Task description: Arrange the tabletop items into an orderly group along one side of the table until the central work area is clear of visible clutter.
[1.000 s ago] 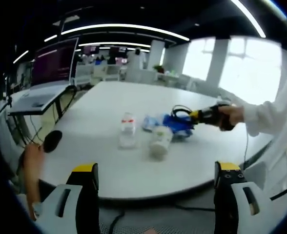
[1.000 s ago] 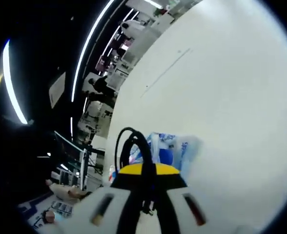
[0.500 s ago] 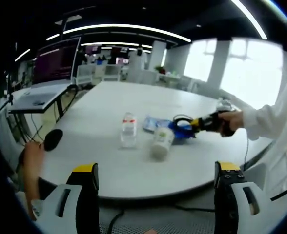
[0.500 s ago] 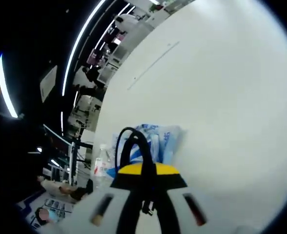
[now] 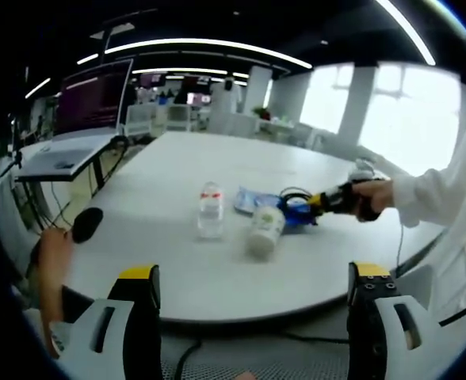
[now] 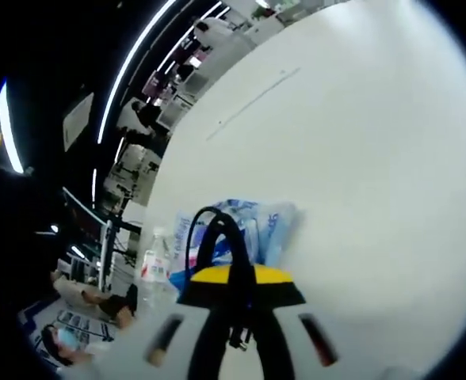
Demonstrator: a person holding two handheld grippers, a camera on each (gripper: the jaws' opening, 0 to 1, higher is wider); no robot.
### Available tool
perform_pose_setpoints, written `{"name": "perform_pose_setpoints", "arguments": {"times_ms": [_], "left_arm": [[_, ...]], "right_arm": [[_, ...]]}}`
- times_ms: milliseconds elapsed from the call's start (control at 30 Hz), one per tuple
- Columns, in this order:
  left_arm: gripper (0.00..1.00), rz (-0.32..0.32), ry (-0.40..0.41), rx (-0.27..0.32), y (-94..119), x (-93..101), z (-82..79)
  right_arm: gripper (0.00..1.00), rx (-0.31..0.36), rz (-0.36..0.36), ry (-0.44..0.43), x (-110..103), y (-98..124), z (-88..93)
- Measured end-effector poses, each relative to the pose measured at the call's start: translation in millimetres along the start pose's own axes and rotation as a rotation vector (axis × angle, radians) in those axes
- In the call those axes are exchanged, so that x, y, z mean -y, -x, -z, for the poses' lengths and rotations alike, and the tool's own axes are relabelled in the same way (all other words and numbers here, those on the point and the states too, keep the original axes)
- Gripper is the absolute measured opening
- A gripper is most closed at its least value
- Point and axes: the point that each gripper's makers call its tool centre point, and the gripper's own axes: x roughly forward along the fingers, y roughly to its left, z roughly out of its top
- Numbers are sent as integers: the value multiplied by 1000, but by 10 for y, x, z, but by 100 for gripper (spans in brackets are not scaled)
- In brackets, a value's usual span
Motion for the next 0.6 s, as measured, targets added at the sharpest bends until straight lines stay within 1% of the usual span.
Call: {"name": "perform_pose_setpoints", "arguments": {"times_ms": [33, 100, 233, 267, 300, 333, 433, 467, 500, 533, 600], "left_arm": [[95, 0, 1, -1, -1, 0, 2], [95, 3, 2, -2, -5, 0, 8], [95, 6, 4, -2, -9, 8, 11], [95, 7, 5, -1, -10, 11, 11], [95, 8, 5, -2, -10, 12, 14], [95, 9, 5, -3, -12, 11, 19], [95, 11, 5, -8, -17, 3, 35], [95, 11, 6, -7, -18, 3, 34], [95, 12, 7, -6, -19, 3, 32], [95, 13, 8, -6, -20, 0, 32], [95, 14, 8, -8, -23, -2, 37]], "right_arm": [[7, -6, 3, 27, 0, -4, 3], [7, -8, 10, 50, -6, 0, 4], [8, 5, 21, 99, -23, 22, -35], [10, 6, 32, 139, -13, 31, -55], [12, 8, 38, 151, -8, 35, -64], [17, 19, 60, 192, 16, 44, -99], [29, 40, 84, 278, 15, 58, -161], [31, 57, 87, 333, 5, 56, -201], [34, 65, 88, 368, -11, 58, -215], [37, 67, 81, 425, -52, 53, -212], [41, 56, 69, 495, -101, 27, -197]]}}
